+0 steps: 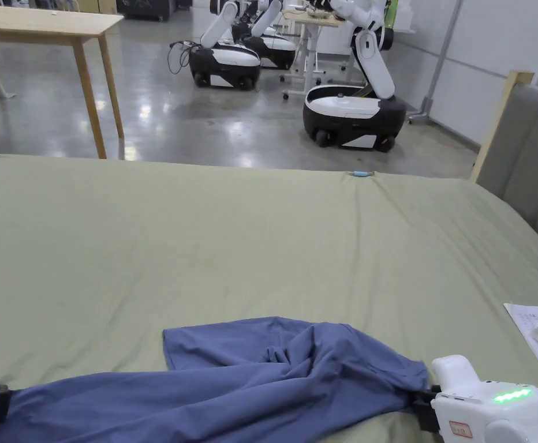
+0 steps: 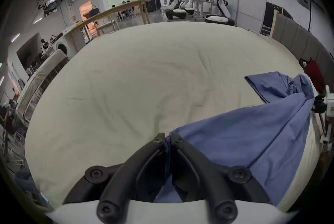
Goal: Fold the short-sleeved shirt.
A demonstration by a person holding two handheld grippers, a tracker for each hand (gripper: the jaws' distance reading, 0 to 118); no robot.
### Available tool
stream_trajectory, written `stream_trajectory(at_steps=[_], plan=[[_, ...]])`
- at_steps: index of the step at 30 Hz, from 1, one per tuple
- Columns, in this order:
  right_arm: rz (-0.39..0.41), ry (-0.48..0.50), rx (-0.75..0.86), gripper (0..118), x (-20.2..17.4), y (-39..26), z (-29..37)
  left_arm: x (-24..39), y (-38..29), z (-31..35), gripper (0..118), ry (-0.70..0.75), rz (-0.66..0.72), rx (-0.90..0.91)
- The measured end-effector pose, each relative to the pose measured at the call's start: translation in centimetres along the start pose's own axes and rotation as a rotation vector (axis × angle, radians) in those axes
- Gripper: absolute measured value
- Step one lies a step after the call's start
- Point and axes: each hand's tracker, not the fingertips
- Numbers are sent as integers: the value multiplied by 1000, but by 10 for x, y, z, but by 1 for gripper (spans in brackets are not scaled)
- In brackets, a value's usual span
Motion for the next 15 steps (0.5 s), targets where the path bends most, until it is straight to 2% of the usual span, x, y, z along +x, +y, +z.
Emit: stream_trajectory(at_steps=[1,2,4,8,10,13,15], plan=[[11,-26,29,8,-4,-2,4,0,0,1,2,-13,-11,-18],[10,-25,31,8,-4,0,8,0,0,2,2,-6,-20,-13],[-55,-4,31,8,-2,6,30,0,2,12,2,15,-40,4],[-70,-20,135,8,-2,28,86,-13,21,39,2,28,-38,55],[-40,-35,200,8,-7,47,117,-19,38,58,2,27,-51,94],[63,-99,322,8,-18,83,170,-26,70,97,2,53,-62,197],[67,-134,397,8,-20,109,202,-30,92,124,2,44,-40,266]])
